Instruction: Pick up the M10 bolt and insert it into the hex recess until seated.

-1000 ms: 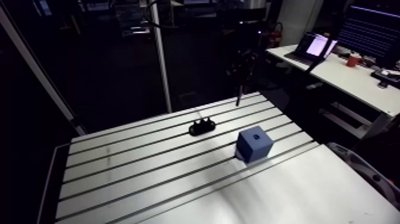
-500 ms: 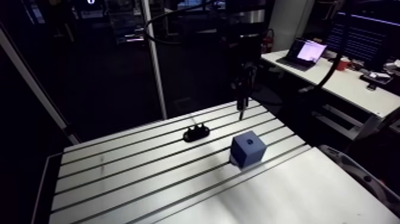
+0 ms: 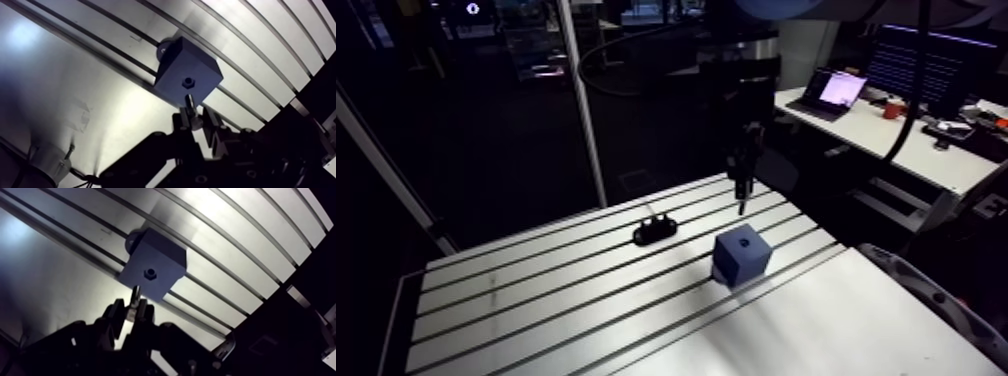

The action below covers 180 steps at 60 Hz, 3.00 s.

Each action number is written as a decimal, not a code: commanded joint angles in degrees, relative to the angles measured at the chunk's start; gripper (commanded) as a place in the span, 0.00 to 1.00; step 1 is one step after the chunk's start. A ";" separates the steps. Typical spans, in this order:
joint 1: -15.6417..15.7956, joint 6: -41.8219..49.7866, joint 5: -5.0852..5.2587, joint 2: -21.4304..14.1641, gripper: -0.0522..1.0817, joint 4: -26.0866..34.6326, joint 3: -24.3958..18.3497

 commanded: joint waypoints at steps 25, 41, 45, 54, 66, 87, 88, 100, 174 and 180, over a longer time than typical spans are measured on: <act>0.11 -0.16 -2.52 0.39 0.77 -4.51 3.03; 0.12 -0.35 -2.61 0.84 0.77 -6.52 3.85; 0.11 -0.35 -2.45 0.84 0.77 -6.60 3.94; 0.12 -0.35 -2.54 0.84 0.77 -6.53 4.56; 0.12 -0.35 -2.61 1.02 0.77 -6.51 4.66; 0.03 -0.35 -2.61 1.37 0.77 -6.87 5.71; 0.03 -0.35 -2.61 1.37 0.77 -6.87 5.79; -0.13 -0.43 -2.52 1.37 0.77 -6.87 5.72; -0.94 -0.43 -2.35 3.22 0.77 -6.95 5.63; -0.86 -0.35 -2.35 3.47 0.77 -6.95 5.54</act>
